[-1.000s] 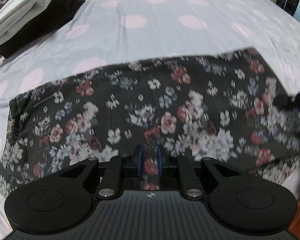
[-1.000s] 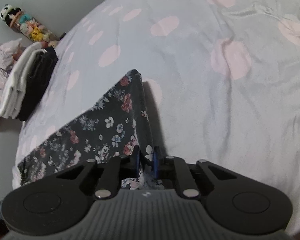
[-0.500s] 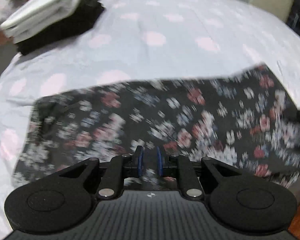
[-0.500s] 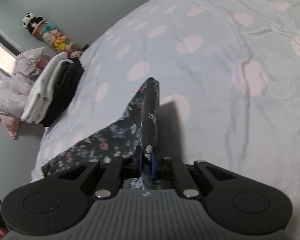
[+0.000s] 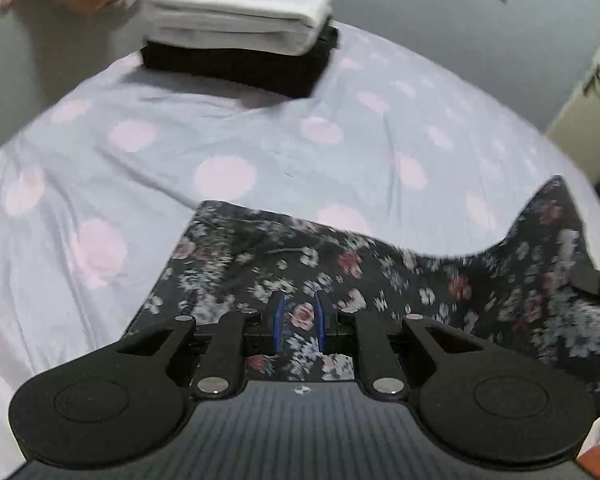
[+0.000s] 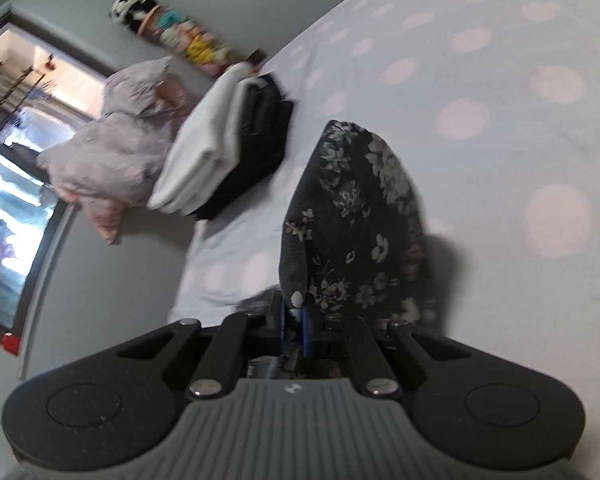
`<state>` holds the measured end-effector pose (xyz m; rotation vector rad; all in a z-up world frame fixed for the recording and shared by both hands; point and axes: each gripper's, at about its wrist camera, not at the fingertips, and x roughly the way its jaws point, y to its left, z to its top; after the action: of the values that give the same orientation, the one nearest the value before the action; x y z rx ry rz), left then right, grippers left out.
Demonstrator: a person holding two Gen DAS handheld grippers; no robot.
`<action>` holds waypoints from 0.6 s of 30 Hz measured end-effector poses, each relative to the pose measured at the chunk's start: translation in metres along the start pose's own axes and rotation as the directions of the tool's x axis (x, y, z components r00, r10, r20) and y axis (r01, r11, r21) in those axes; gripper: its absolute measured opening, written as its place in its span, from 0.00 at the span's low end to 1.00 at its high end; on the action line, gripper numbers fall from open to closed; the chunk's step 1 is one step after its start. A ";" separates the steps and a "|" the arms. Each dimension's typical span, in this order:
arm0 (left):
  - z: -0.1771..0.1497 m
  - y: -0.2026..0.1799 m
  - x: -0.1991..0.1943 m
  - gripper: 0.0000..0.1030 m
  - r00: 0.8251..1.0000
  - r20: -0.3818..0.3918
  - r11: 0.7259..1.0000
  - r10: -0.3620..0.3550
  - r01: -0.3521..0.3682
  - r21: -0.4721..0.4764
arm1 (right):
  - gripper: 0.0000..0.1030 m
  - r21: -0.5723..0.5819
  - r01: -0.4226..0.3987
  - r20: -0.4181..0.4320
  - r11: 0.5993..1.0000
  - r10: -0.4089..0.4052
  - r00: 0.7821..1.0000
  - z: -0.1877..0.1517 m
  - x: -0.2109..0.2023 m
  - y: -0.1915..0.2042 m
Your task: Fold clothes
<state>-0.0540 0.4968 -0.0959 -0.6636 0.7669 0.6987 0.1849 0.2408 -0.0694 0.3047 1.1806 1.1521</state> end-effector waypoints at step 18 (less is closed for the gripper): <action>0.008 0.097 -0.004 0.17 0.996 0.094 0.951 -0.001 0.030 -0.309 | 0.08 -0.058 -0.053 -0.288 0.997 0.034 0.957 -0.059 0.198 0.098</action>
<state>-0.1266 0.5586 -0.1144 -0.9150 0.5693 0.8395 0.0680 0.4266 -0.1351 0.1153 1.3909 1.3012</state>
